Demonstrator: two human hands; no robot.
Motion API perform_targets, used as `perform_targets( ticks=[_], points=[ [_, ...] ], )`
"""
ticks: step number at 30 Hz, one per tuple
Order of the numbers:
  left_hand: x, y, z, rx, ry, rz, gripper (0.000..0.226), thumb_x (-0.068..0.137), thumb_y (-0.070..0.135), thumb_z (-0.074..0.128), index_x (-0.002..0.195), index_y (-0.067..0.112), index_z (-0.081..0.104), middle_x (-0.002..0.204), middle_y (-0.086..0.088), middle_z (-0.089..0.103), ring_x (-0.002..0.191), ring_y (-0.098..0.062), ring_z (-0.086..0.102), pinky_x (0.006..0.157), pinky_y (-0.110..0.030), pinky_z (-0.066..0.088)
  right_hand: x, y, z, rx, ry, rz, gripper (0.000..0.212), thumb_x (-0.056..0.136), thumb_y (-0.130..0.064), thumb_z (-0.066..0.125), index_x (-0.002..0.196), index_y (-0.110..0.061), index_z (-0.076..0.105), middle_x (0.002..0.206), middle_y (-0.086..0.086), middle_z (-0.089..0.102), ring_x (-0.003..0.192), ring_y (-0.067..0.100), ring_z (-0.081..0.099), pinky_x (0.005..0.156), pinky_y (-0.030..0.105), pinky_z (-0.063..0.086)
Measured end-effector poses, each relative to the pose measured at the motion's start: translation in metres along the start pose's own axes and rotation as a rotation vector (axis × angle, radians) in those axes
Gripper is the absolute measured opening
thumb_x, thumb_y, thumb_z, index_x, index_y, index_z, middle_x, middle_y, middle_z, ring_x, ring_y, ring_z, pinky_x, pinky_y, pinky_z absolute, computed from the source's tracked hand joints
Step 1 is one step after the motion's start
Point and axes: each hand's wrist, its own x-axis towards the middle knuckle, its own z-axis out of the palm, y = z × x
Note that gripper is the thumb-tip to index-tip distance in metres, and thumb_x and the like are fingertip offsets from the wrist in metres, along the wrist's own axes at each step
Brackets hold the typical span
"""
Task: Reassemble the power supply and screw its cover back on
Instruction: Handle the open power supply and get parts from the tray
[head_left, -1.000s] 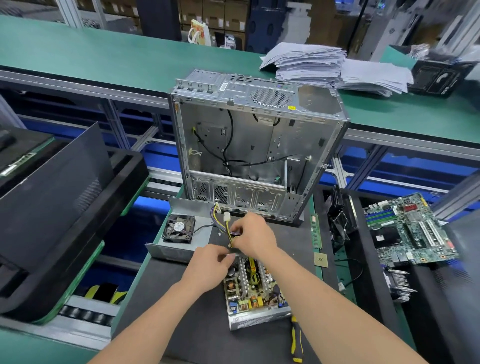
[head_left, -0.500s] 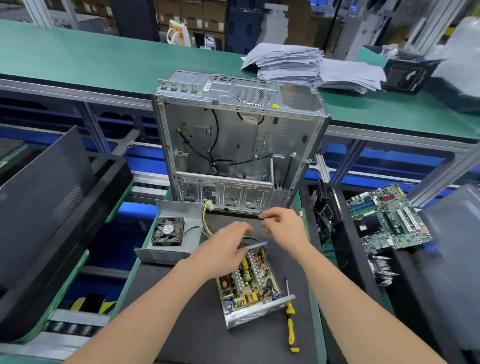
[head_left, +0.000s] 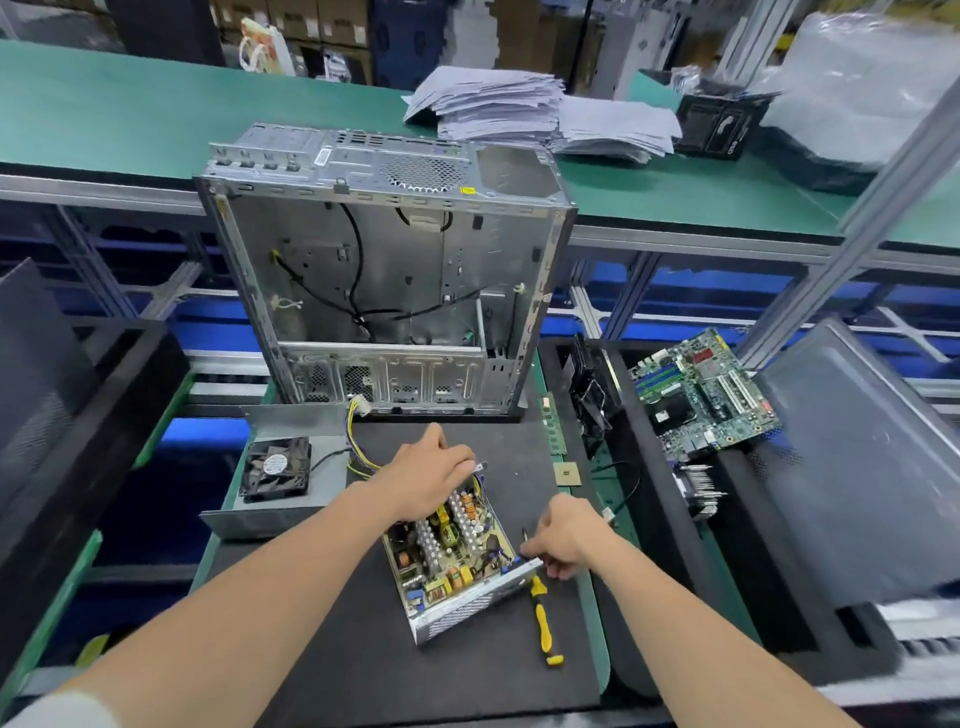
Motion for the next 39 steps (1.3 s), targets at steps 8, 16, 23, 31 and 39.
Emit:
perform_targets(
  ticks=[8, 16, 23, 31, 39],
  points=[
    [-0.001, 0.010, 0.006, -0.008, -0.055, -0.021, 0.035, 0.111, 0.048, 0.027, 0.132, 0.031, 0.047, 0.118, 0.000, 0.045, 0.117, -0.029, 0.050, 0.102, -0.053, 0.037, 0.001, -0.011, -0.004, -0.165, 0.089, -0.144, 0.029, 0.101, -0.020, 0.052, 0.099, 0.004, 0.069, 0.094, 0.020, 0.077, 0.075, 0.032, 0.070, 0.080, 0.042, 0.063],
    [-0.005, 0.015, 0.011, -0.212, 0.125, -0.343, 0.033, 0.111, 0.043, 0.024, 0.125, 0.025, 0.048, 0.127, -0.009, 0.047, 0.118, -0.035, 0.047, 0.103, -0.055, 0.035, 0.007, -0.009, -0.011, 0.115, 0.421, -0.291, 0.018, 0.109, -0.035, 0.043, 0.106, -0.021, 0.054, 0.076, 0.000, 0.060, 0.071, 0.024, 0.058, 0.065, 0.037, 0.047],
    [-0.006, 0.029, 0.011, -0.371, 0.249, -0.663, 0.039, 0.112, 0.039, 0.023, 0.135, 0.016, 0.043, 0.148, -0.017, 0.036, 0.137, -0.042, 0.035, 0.110, -0.059, 0.030, 0.001, -0.028, -0.009, 0.228, 0.504, -0.284, 0.028, 0.091, -0.045, 0.068, 0.099, -0.019, 0.062, 0.085, -0.002, 0.066, 0.077, -0.001, 0.050, 0.060, 0.030, 0.040],
    [-0.018, -0.009, 0.007, -0.316, 0.223, -0.415, 0.032, 0.108, 0.045, 0.026, 0.111, 0.018, 0.043, 0.114, -0.016, 0.055, 0.107, -0.038, 0.053, 0.091, -0.046, 0.045, -0.006, -0.037, -0.006, 0.164, 0.602, -0.362, 0.018, 0.094, -0.030, 0.072, 0.093, -0.012, 0.067, 0.075, 0.001, 0.063, 0.077, 0.021, 0.060, 0.067, 0.034, 0.046],
    [-0.029, -0.011, 0.005, -0.399, 0.249, -0.363, 0.036, 0.108, 0.045, 0.039, 0.122, 0.012, 0.044, 0.121, -0.016, 0.055, 0.106, -0.033, 0.054, 0.091, -0.043, 0.045, -0.006, -0.042, -0.005, 0.244, 0.596, -0.344, 0.022, 0.099, -0.030, 0.067, 0.114, -0.015, 0.073, 0.088, 0.005, 0.073, 0.084, 0.022, 0.065, 0.077, 0.035, 0.052]
  ],
)
